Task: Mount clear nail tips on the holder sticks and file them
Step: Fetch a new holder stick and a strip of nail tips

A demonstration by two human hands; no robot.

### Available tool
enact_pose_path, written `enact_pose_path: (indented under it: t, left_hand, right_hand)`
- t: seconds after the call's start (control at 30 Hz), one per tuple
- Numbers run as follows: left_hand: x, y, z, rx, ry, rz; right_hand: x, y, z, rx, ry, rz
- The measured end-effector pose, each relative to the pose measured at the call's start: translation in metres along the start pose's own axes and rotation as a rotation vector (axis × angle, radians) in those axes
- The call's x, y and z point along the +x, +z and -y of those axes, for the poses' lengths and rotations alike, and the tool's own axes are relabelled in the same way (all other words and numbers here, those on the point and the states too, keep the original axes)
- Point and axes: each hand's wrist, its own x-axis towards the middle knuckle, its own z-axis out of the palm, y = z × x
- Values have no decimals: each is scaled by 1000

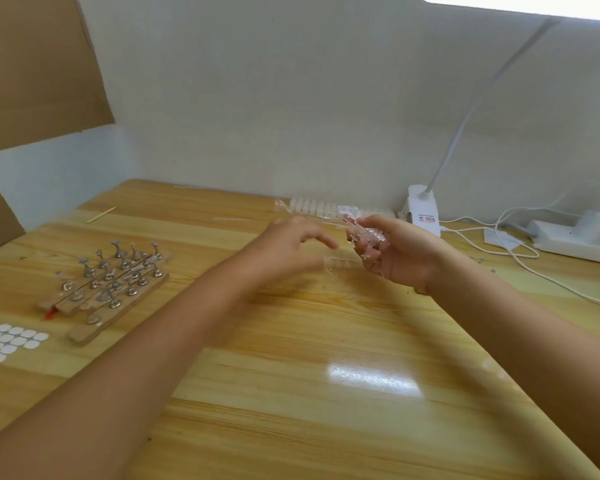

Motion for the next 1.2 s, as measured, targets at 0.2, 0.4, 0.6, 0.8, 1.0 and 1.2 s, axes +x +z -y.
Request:
enact_pose_path:
  t: [0.2, 0.4, 0.6, 0.8, 1.0, 1.2]
  left_hand:
    - [0, 31, 6, 166, 111, -15]
    - [1, 31, 13, 255, 33, -171]
    - [4, 27, 19, 143, -79, -331]
    - [9, 27, 23, 64, -146, -260]
    - [11, 27, 25, 17, -144, -214]
    - [10, 18, 25, -66, -161, -138]
  right_hand:
    - [9, -1, -2, -479, -177, -149]
    - [16, 9, 1, -1011, -328, -127]
    - [23, 27, 12, -1255, -147, 37]
    - [24, 41, 21, -1250, -76, 112]
    - [25, 58, 33, -1305, -11, 85]
    - [23, 65, 41, -1453, -24, -2]
